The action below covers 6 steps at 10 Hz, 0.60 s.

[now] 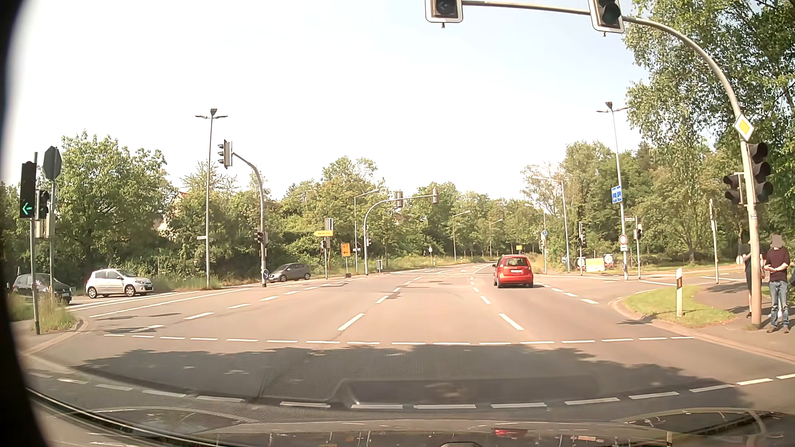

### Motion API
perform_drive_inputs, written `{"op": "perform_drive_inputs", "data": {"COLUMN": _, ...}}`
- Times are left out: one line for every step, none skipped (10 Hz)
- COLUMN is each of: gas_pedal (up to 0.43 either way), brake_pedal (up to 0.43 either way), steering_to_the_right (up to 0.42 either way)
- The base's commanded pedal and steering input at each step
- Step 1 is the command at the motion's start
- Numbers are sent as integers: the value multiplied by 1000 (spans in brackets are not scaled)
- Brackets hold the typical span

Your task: Follow the waypoints while adhering to traffic rules and regulations

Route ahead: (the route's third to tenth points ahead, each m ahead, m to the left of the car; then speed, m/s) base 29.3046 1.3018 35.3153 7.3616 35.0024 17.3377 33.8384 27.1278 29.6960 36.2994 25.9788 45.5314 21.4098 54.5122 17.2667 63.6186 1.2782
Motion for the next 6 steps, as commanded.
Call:
{"op": "perform_drive_inputs", "data": {"gas_pedal": 390, "brake_pedal": 0, "steering_to_the_right": -2}}
{"op": "perform_drive_inputs", "data": {"gas_pedal": 390, "brake_pedal": 0, "steering_to_the_right": -3}}
{"op": "perform_drive_inputs", "data": {"gas_pedal": 398, "brake_pedal": 0, "steering_to_the_right": -3}}
{"op": "perform_drive_inputs", "data": {"gas_pedal": 409, "brake_pedal": 0, "steering_to_the_right": -2}}
{"op": "perform_drive_inputs", "data": {"gas_pedal": 421, "brake_pedal": 0, "steering_to_the_right": -3}}
{"op": "perform_drive_inputs", "data": {"gas_pedal": 421, "brake_pedal": 0, "steering_to_the_right": -2}}
